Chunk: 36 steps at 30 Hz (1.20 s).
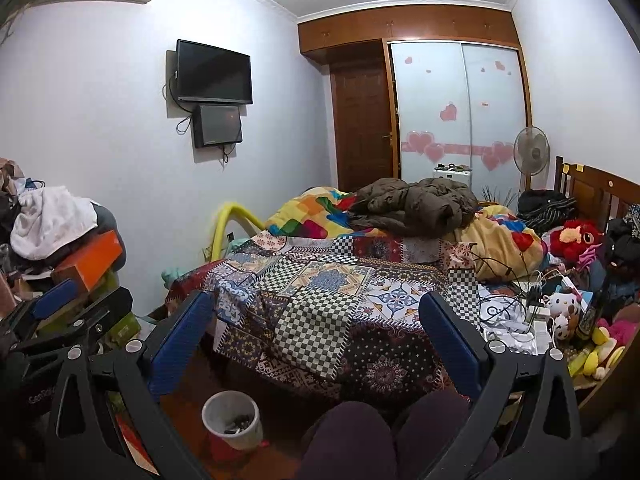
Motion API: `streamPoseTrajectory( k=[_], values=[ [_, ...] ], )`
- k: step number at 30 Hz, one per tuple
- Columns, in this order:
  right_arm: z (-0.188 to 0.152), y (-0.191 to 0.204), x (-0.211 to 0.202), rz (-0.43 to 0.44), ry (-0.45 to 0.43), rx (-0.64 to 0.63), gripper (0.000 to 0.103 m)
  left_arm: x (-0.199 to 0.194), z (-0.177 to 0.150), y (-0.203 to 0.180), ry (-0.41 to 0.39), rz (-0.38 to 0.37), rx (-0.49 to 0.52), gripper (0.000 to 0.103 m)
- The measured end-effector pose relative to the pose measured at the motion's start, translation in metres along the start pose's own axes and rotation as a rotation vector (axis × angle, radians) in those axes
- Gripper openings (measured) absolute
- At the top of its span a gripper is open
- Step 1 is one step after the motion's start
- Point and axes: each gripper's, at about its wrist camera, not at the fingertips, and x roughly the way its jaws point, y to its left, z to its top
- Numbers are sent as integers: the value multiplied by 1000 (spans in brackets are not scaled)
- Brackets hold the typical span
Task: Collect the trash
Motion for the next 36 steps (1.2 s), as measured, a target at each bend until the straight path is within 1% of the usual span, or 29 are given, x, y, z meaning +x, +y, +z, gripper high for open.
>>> streamPoseTrajectory(
  k=[6, 12, 20, 24, 36],
  values=[
    [0, -1, 1, 4, 7, -5, 103, -2, -1, 3, 3, 1, -2, 97],
    [-2, -3, 1, 14, 6, -20, 103, -3, -2, 6, -1, 8, -4, 101],
    [-2, -4, 0, 14, 3, -20, 103, -4, -3, 8, -2, 5, -3, 102],
    [-1, -3, -1, 15, 1, -24, 103, -3, -3, 8, 9, -15, -5, 102],
    [1, -4, 2, 16, 4, -26, 103, -3, -6, 5, 4, -5, 8, 102]
  ],
)
